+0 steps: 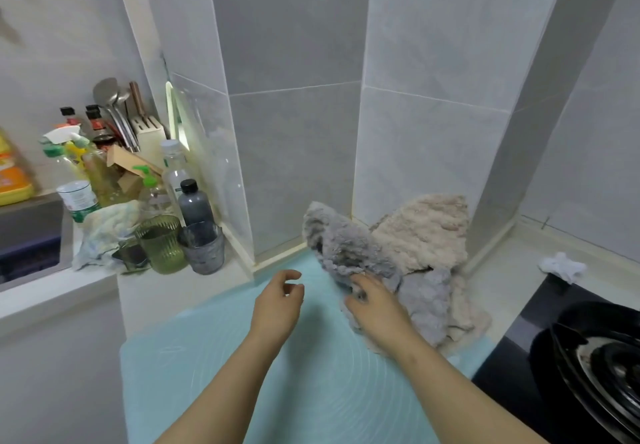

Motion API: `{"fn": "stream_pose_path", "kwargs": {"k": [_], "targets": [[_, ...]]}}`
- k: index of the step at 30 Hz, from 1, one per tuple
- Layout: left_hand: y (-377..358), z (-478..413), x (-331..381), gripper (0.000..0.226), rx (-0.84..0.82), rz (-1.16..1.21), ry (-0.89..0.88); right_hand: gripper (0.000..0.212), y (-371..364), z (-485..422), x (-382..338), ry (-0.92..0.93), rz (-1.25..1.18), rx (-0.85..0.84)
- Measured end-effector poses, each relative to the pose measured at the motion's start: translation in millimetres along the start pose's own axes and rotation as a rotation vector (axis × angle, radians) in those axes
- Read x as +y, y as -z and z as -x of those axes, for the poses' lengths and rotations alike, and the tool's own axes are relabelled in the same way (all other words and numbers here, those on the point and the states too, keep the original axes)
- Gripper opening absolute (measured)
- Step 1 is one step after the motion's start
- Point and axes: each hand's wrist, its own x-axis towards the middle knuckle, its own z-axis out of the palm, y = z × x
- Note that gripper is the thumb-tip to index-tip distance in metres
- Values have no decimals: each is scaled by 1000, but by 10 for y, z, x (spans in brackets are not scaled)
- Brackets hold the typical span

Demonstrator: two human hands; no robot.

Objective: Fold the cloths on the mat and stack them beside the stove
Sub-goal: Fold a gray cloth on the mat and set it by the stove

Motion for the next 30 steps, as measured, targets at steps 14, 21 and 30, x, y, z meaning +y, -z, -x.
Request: {"fn": "stream_pose_path", "kwargs": {"k": [14,21,30], "targets": [[110,256,-61,54,-46,94,5,26,-30,264,-263,161,-341,-29],[217,426,-141,23,68,568,351,41,-64,432,-293,205,-450,-301],[702,793,-459,30,330,555,321,33,-542,665,-395,216,-554,-551]]}}
